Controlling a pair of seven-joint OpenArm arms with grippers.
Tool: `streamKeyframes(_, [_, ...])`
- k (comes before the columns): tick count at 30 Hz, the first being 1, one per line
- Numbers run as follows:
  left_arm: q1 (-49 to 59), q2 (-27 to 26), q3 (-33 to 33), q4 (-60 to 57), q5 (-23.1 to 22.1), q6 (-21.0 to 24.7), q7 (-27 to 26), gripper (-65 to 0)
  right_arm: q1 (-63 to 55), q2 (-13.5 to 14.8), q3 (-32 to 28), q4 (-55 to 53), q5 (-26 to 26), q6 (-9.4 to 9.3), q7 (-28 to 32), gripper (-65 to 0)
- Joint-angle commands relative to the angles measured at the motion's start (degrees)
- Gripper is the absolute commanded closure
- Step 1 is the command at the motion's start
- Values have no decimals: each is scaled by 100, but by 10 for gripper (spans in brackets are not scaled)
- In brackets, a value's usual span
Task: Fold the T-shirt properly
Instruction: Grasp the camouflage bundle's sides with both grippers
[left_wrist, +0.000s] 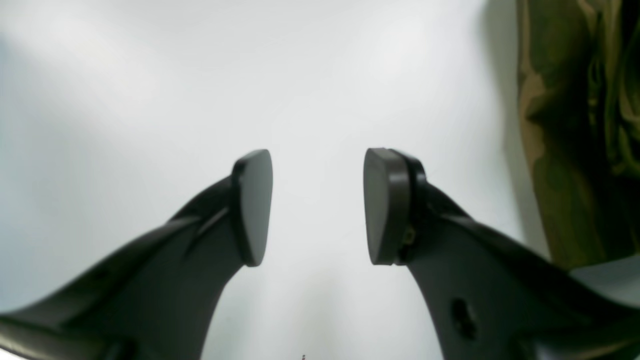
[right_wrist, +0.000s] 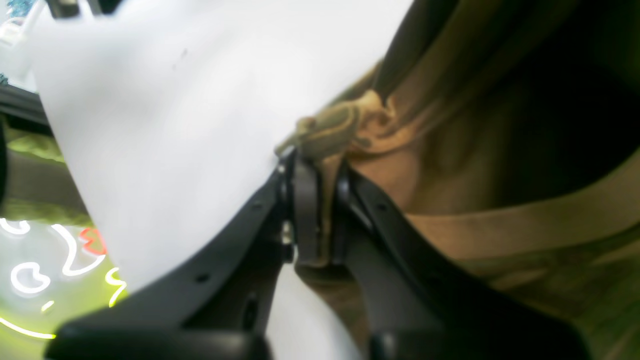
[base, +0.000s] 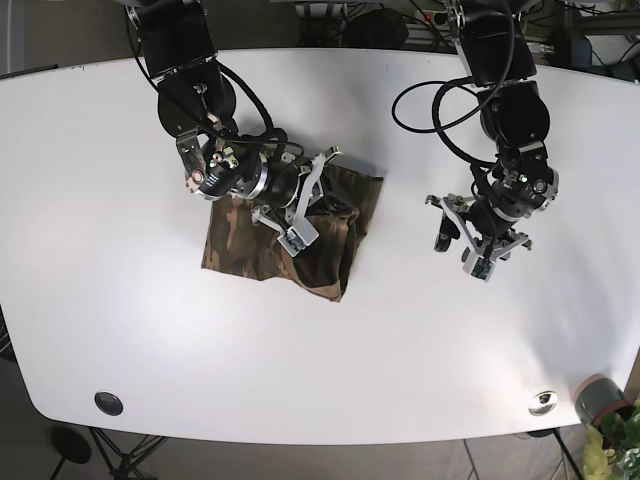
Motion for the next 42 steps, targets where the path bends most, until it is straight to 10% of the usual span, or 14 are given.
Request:
streamKeyframes(1, [-108, -65, -6, 87, -97, -11, -119, -268, 96, -29, -99, 427, 157, 43, 144, -24])
streamKeyframes(12, [-2, -65, -6, 123, -97, -11, -128, -268, 307, -539, -433, 198, 140, -423, 117, -46])
streamKeyframes(23, [-2, -74, -15, 166, -97, -11, -119, -268, 465, -714, -714, -558, 157, -423, 328, -466])
streamKeyframes(32, [-64, -39, -50, 729, -97, -11, -119, -269, -10, -591, -11, 831, 166, -397, 328, -472])
streamKeyframes(42, [-125, 172, 1401, 1028, -79, -2, -110, -269, -106, -231, 1457, 1051, 166, -388, 319, -393])
